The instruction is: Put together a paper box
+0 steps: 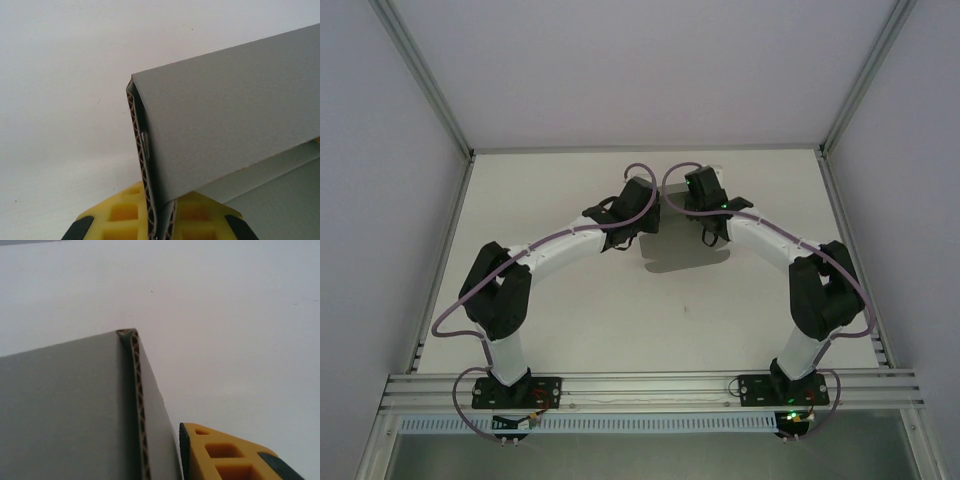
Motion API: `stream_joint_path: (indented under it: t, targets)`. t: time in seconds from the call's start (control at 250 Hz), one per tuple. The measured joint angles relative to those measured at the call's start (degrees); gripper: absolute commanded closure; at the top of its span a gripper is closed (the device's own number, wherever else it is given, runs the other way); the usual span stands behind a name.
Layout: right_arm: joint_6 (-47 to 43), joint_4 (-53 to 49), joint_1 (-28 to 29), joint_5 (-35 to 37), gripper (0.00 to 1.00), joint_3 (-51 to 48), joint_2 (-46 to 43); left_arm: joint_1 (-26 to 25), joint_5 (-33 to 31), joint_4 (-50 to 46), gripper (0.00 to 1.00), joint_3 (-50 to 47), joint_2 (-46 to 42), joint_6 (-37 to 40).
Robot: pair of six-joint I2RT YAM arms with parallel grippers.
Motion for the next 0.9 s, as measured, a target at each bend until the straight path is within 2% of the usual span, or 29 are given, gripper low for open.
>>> stream_joint_path:
  t: [0.132, 0.22, 0.367, 0.543, 0.603, 0.631, 0.759, 0.898]
  targets:
    - [-1.36, 0.52, 0.00, -0.15, 0.67, -0.02, -0.11, 0.00, 0.00, 0.02, 1.00, 0.00, 0.00, 0.02]
    - [-2.56, 1.20, -0.09, -0.07, 0.71, -0.26, -0.20, 0.00, 0.48, 0.02, 1.00, 0.00, -0.04, 0.02]
    - [-4.70, 2.47, -1.05, -0.42, 0.86, -0.83, -0.20, 0.00, 0.90, 0.07, 1.00, 0.00, -0.07, 0.24]
    - [-5.53, 2.19, -1.25, 1.33, 0.89, -0.83, -0.15, -0.13, 0.81, 1.29, 1.00, 0.02, -0.07, 0.42]
    - [-4.00, 0.70, -0.85, 3.41, 0.92, -0.13, 0.15, -0.39, 0.52, 1.29, 1.00, 0.22, -0.07, 0.22]
    - [-2.97, -0.24, -0.63, 4.70, 1.00, 0.50, 0.48, -0.50, 0.24, 1.25, 1.00, 0.35, -0.04, 0.07]
    - [2.84, -6.34, 0.55, 10.80, 1.00, 4.87, 2.36, -0.76, -0.24, 1.27, 1.00, 1.46, 0.20, -0.68]
    - [8.22, -11.89, 1.20, 13.81, 1.00, 8.79, 4.31, -0.76, -0.04, 1.40, 1.00, 2.08, 0.39, -0.87]
